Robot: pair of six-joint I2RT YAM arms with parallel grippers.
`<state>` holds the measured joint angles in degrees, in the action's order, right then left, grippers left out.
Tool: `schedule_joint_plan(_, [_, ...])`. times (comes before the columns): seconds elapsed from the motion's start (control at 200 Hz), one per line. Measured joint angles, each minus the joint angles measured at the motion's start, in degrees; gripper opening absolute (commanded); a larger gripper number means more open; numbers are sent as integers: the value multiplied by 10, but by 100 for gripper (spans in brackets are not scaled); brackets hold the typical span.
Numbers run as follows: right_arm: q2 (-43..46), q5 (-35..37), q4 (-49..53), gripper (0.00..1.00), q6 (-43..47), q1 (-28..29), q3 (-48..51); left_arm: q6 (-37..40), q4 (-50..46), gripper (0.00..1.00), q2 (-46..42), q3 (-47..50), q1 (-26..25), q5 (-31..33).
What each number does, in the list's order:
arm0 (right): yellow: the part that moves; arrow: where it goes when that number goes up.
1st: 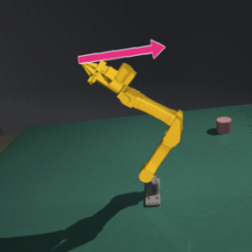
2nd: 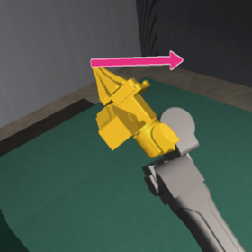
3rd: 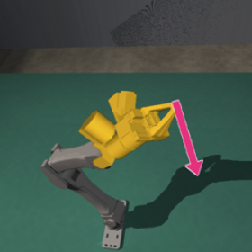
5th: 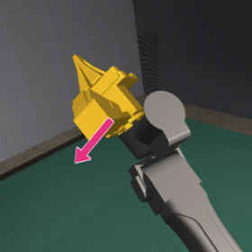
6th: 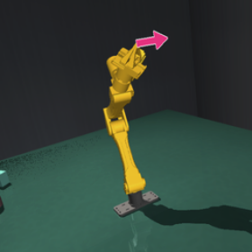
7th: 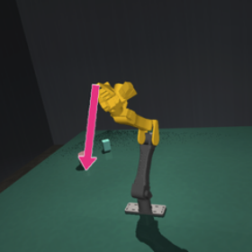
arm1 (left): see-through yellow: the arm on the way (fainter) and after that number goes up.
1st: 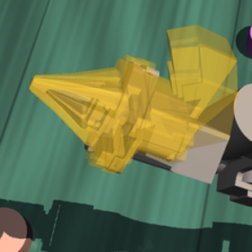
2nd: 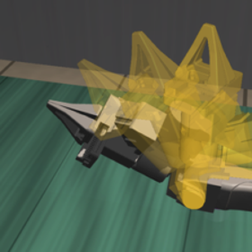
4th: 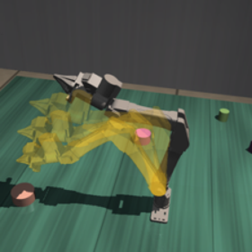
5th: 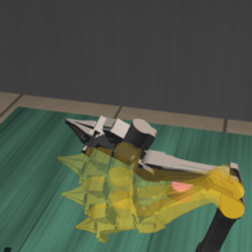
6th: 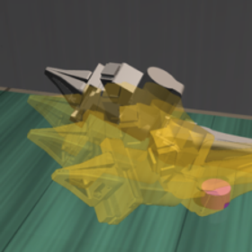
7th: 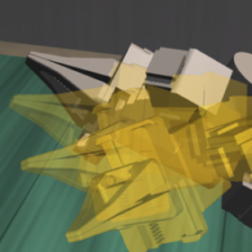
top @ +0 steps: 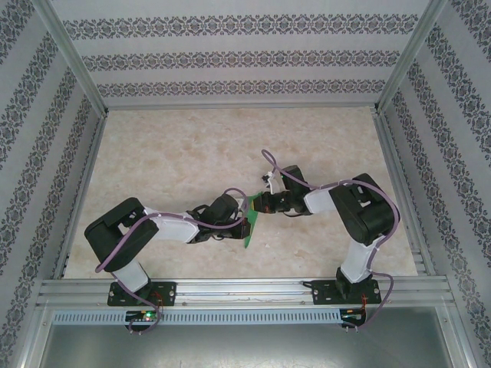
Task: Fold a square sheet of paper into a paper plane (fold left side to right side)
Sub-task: Fold the wing for the fifth time at the center of the table.
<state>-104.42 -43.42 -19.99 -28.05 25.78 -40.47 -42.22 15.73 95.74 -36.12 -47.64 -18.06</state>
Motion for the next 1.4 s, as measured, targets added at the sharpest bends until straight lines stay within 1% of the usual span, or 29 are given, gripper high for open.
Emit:
schedule_joint_plan(0.485, [-18, 5, 27, 3, 0, -2, -28, 1, 0, 0, -2, 2, -6, 14])
schedule_joint_plan(0.824, [-32, -10, 78, 3, 0, -19, -61, 2, 0, 0, -3, 3, -8, 21])
schedule_joint_plan(1.064, [-50, 22, 85, 3, 9, -62, -97, 2, 0, 0, -4, 5, -11, 25])
schedule_joint_plan(1.249, [-55, 50, 88, 3, 13, -82, -114, 2, 0, 0, -6, 7, -12, 30])
schedule_joint_plan(1.344, [-44, 63, 97, 3, 14, -91, -113, 2, 1, 0, -6, 6, -12, 30])
schedule_joint_plan(1.399, [-21, 69, 106, 3, 14, -93, -106, 2, 3, 0, -6, 6, -12, 30])
